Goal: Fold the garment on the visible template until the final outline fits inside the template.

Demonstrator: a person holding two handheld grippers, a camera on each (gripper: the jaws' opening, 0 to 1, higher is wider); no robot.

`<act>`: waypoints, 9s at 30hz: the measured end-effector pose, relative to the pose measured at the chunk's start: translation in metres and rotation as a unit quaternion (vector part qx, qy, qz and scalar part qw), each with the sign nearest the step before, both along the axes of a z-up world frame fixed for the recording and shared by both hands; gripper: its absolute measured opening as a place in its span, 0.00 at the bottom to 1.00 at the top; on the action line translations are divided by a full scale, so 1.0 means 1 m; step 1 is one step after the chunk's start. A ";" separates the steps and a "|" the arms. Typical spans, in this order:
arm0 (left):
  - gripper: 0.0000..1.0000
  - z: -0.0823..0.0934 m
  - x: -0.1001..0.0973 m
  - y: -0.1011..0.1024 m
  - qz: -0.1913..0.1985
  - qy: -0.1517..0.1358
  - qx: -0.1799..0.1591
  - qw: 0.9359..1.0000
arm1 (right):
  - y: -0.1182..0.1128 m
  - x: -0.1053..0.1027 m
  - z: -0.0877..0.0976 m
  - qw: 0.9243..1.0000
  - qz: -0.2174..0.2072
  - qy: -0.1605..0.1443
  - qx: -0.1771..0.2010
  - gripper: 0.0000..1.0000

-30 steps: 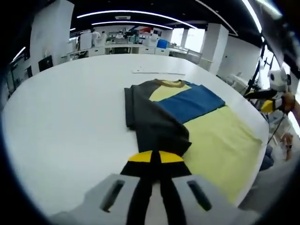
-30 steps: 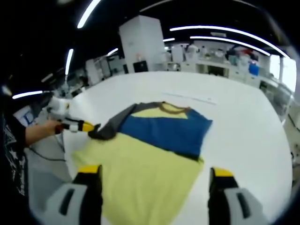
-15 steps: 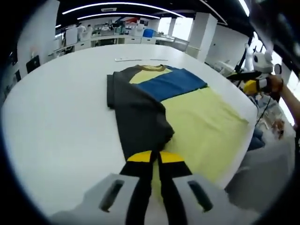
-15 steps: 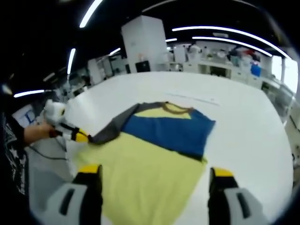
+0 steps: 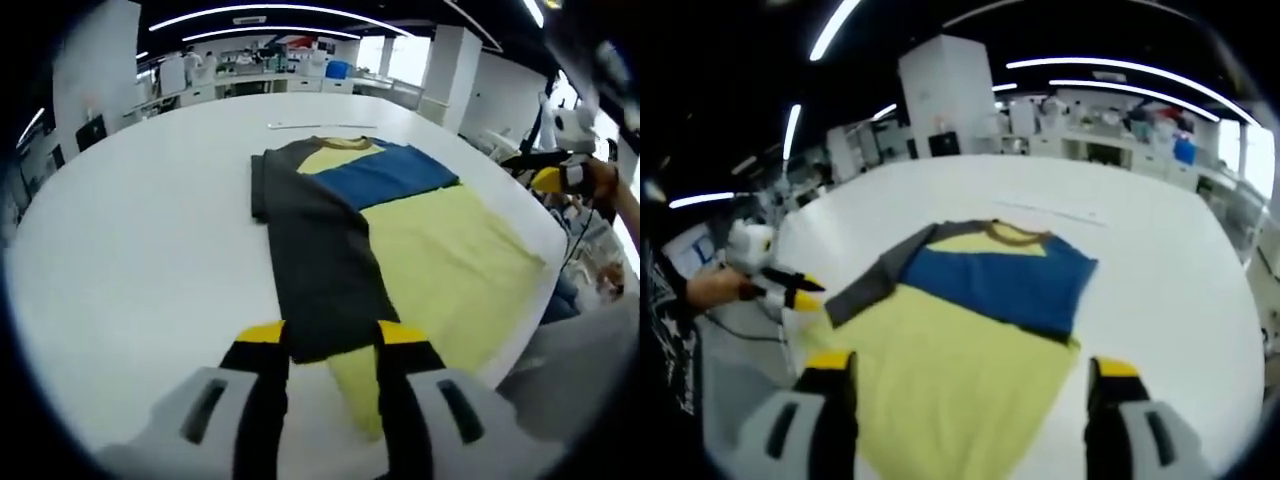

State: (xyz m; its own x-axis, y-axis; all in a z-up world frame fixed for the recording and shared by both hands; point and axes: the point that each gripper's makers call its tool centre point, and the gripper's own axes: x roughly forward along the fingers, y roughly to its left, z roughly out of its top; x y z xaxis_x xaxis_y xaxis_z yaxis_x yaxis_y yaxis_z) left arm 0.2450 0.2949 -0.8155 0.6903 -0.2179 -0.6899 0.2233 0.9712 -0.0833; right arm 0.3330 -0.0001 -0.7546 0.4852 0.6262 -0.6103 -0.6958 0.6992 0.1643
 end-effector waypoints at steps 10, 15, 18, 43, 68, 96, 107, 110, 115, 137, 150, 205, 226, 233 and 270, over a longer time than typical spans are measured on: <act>0.27 -0.018 -0.004 0.008 0.032 0.024 -0.008 0.999 | 0.001 -0.005 0.005 1.000 0.006 -0.007 0.002 0.99; 0.25 -0.027 -0.006 0.006 0.029 0.041 -0.012 0.999 | -0.002 -0.005 0.004 1.000 0.006 -0.006 0.000 0.99; 0.22 -0.026 -0.004 0.008 0.026 0.039 -0.014 0.999 | -0.003 -0.006 0.003 1.000 0.004 -0.005 -0.002 0.99; 0.00 0.001 -0.004 0.035 0.066 0.016 -0.020 0.997 | -0.004 -0.010 0.000 1.000 -0.004 0.002 -0.001 0.99; 0.00 0.032 0.032 0.166 0.148 -0.020 0.081 0.985 | -0.002 -0.009 -0.002 1.000 0.006 0.006 -0.006 0.99; 0.00 -0.003 0.063 0.271 0.205 0.008 0.109 0.973 | -0.007 -0.015 -0.005 1.000 0.015 0.005 -0.022 0.99; 0.00 0.001 0.086 0.289 0.162 -0.004 0.158 0.974 | -0.005 -0.021 -0.005 0.999 0.019 0.006 -0.036 0.99; 0.00 0.004 0.091 0.295 0.166 -0.006 0.163 0.973 | -0.005 -0.019 -0.005 0.999 0.015 0.005 -0.037 0.99; 0.00 0.003 0.103 0.302 0.172 -0.006 0.164 0.971 | -0.005 -0.019 -0.005 0.999 0.012 0.007 -0.040 0.99; 0.17 0.008 0.100 0.298 0.174 -0.037 0.123 0.976 | -0.006 -0.016 0.000 0.999 0.005 0.003 -0.037 0.99; 0.33 0.010 0.076 0.286 0.191 -0.055 0.057 0.978 | 0.001 -0.020 0.006 1.000 0.015 -0.003 -0.020 0.99; 0.01 -0.016 0.057 0.264 0.228 0.014 0.038 0.973 | -0.003 -0.035 0.006 1.000 0.015 -0.007 -0.011 0.99; 0.01 0.022 0.090 0.236 0.170 -0.036 0.047 0.984 | 0.007 -0.041 0.008 0.999 0.033 -0.015 -0.002 0.99; 0.01 0.034 0.102 0.219 0.154 -0.044 0.048 0.986 | 0.008 -0.043 0.008 0.999 0.039 -0.015 -0.002 0.99; 0.01 0.079 0.158 0.082 0.032 -0.095 0.004 0.995 | 0.023 -0.053 0.007 0.998 0.065 -0.020 0.004 0.99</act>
State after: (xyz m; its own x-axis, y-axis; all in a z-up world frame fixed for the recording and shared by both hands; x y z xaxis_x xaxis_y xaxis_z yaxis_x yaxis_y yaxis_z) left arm 0.4026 0.3773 -0.7365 0.8202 -0.1647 -0.5478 0.1718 0.9844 -0.0389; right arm 0.2796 0.0225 -0.7475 0.4228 0.6897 -0.5878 -0.7866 0.6014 0.1399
